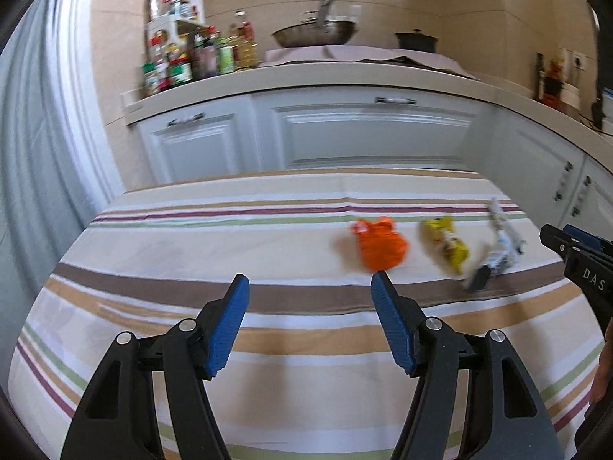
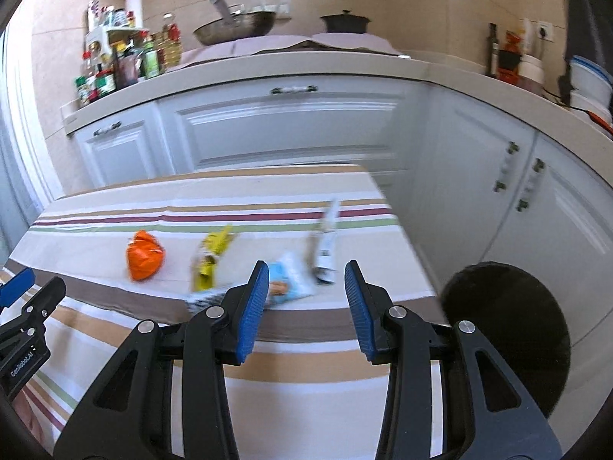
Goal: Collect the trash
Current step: 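Reach the open right tool around the white bag with blue print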
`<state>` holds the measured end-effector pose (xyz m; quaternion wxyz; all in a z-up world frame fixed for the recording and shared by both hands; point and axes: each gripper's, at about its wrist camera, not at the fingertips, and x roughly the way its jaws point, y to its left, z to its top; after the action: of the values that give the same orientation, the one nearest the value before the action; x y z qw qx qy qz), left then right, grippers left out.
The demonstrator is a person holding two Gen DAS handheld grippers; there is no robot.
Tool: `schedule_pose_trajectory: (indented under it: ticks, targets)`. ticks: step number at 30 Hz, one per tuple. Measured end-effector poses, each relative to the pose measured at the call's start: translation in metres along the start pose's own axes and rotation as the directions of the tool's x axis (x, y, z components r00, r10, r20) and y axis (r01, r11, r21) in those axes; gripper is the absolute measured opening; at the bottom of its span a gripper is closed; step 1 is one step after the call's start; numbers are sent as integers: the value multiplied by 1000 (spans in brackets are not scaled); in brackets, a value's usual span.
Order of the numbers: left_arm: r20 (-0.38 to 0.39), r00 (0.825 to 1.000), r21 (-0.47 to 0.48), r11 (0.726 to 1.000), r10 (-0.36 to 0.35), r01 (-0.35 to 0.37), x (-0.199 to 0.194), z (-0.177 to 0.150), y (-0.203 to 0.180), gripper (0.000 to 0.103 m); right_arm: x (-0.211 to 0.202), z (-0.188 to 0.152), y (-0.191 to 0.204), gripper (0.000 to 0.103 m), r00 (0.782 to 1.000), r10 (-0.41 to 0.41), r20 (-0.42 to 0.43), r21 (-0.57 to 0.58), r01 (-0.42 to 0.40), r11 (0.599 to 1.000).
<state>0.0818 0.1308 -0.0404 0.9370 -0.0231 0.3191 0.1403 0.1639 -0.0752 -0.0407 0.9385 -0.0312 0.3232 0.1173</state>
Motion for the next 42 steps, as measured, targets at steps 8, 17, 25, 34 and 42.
schedule_pose_trajectory:
  ticks: [8,17,25,34,42]
  targets:
    - [-15,999,-48,998,43,-44,5,-5,42,65,24,4,43,47,999,-8,-54,-24,6,1000]
    - [-32,997,-99,993,66,-69,15,-6,77,65,39,-6,49,49,987,-87,-135,-27,84,996]
    - [-32,999,-108,994,26,-29,16,-8,78,65,43,-15,43,49,978,-120,-172,-23,117,993]
    - [-29,1000,-100,995,-12,9,16,-6,67,65,40,-20,29,49,975,-130,-183,1,133,991]
    - [-30,998,-72,996,-57,54,15,-5,48,65,36,-24,12,52,971,-144,-190,21,150,988]
